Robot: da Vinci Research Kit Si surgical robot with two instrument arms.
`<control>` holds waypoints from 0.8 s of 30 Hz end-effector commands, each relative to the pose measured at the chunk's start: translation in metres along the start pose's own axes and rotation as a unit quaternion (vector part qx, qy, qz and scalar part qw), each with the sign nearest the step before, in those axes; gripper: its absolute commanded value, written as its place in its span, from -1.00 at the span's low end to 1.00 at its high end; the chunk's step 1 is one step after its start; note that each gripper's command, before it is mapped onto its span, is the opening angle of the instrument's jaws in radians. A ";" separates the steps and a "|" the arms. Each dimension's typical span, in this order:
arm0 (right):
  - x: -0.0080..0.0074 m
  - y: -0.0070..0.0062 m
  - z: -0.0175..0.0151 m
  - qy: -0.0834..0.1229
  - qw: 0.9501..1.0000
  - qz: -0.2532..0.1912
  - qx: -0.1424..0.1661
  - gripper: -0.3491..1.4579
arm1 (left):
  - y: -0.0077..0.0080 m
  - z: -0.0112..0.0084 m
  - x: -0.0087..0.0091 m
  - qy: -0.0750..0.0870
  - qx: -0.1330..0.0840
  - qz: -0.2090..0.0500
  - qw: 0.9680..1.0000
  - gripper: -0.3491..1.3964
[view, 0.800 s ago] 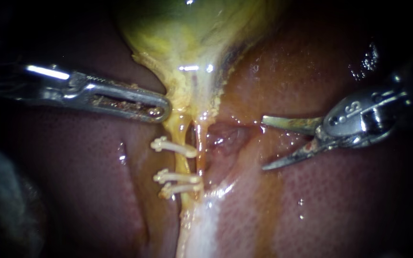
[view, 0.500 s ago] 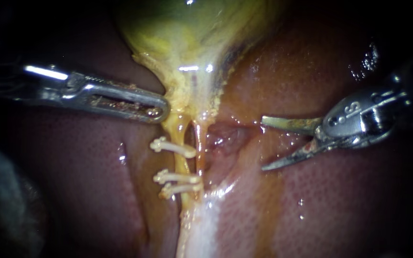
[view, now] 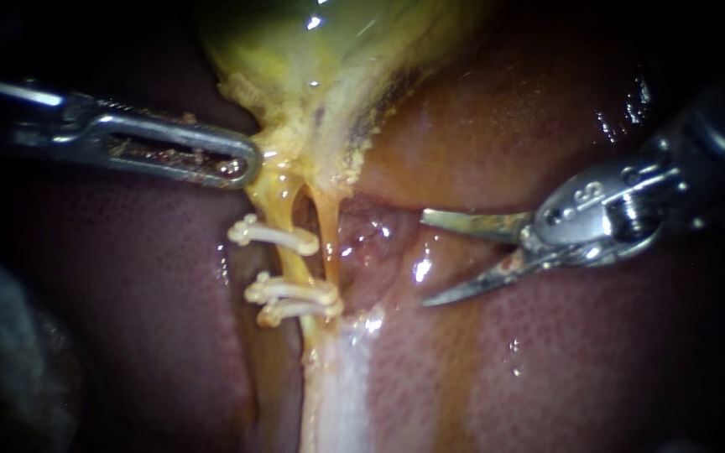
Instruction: Go to the cutting position left tube
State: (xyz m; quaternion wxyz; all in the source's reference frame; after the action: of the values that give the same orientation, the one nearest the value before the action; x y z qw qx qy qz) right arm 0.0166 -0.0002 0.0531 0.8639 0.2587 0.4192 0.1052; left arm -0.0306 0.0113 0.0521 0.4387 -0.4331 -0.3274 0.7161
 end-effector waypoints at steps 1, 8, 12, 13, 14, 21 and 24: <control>0.0000 -0.0001 0.0006 0.001 1.000 0.002 0.005 0.99 | 0.0001 0.0000 0.0000 0.000 0.000 0.000 1.000 -1.00; 0.0007 -0.0001 0.0045 0.018 0.999 0.030 0.030 0.99 | 0.0005 0.0000 -0.0001 0.001 0.001 0.000 1.000 -1.00; 0.0007 0.0002 0.0061 0.020 0.998 0.039 0.039 0.99 | 0.0005 0.0000 -0.0001 0.001 0.001 0.000 1.000 -1.00; 0.0005 0.0003 0.0064 0.019 0.998 0.039 0.041 0.97 | 0.0005 0.0000 -0.0001 0.001 0.001 0.000 1.000 -1.00; 0.0003 0.0003 0.0066 0.019 0.998 0.040 0.043 0.97 | 0.0005 0.0000 -0.0001 0.001 0.001 0.000 1.000 -1.00; -0.0014 0.0014 0.0076 0.016 0.998 0.052 0.043 0.97 | 0.0005 -0.0001 -0.0001 0.001 0.001 0.000 1.000 -1.00; -0.0017 0.0019 0.0080 0.016 0.998 0.051 0.042 0.97 | 0.0005 -0.0001 -0.0001 0.001 0.001 0.000 1.000 -1.00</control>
State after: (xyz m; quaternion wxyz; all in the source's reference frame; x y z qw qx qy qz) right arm 0.0219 -0.0020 0.0597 0.8387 0.3150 0.4224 0.1374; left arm -0.0307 0.0110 0.0517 0.4395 -0.4331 -0.3264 0.7160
